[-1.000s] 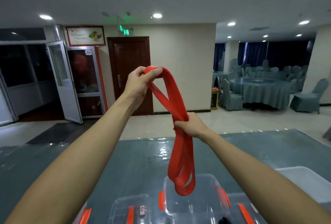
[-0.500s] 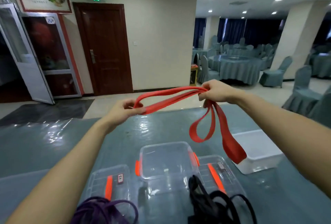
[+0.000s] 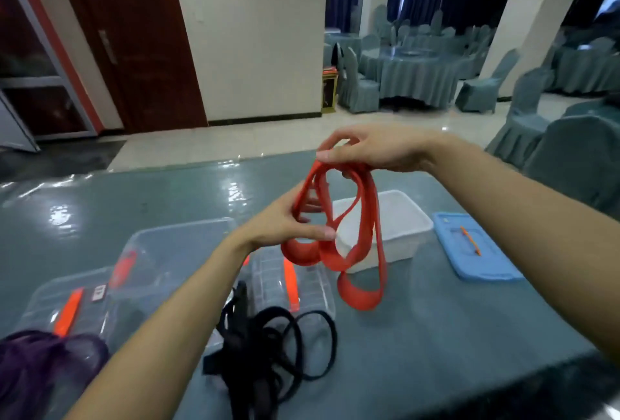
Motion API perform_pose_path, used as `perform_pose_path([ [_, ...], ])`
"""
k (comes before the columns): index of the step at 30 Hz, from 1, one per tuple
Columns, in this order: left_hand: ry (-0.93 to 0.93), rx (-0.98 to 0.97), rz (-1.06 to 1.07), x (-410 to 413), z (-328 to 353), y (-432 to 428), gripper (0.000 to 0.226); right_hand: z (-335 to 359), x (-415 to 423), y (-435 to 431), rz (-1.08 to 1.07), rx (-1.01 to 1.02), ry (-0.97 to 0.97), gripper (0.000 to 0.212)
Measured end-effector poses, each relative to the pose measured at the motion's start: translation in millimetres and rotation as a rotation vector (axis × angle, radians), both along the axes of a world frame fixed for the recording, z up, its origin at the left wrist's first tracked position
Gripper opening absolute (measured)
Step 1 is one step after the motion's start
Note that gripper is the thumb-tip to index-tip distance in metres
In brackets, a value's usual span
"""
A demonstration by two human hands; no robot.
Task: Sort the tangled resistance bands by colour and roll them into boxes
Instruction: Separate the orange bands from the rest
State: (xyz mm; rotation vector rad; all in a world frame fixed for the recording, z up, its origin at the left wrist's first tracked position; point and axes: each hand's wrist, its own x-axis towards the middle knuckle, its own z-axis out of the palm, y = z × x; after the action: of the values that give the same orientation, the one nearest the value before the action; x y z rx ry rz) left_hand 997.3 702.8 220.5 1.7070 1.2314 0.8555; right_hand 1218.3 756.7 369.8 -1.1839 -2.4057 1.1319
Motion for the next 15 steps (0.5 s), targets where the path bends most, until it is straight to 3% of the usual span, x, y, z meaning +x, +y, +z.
perform_pose_path([
  [3,-0.056,-0.109,-0.029,89,-41,7,0.092,-52,63,20,-0.141,-0.051,0.108,0.037],
  [6,-0.135,-0.225,-0.04,159,-82,13,0.084,-120,107,26,-0.315,-0.17,0.275,0.026],
  [12,-0.125,-0.381,-0.051,241,-149,5,0.064,-219,174,24,-0.45,-0.388,0.349,0.041],
  [15,-0.174,-0.444,-0.036,256,-149,20,0.082,-230,193,50,-0.521,-0.467,0.493,0.047],
])
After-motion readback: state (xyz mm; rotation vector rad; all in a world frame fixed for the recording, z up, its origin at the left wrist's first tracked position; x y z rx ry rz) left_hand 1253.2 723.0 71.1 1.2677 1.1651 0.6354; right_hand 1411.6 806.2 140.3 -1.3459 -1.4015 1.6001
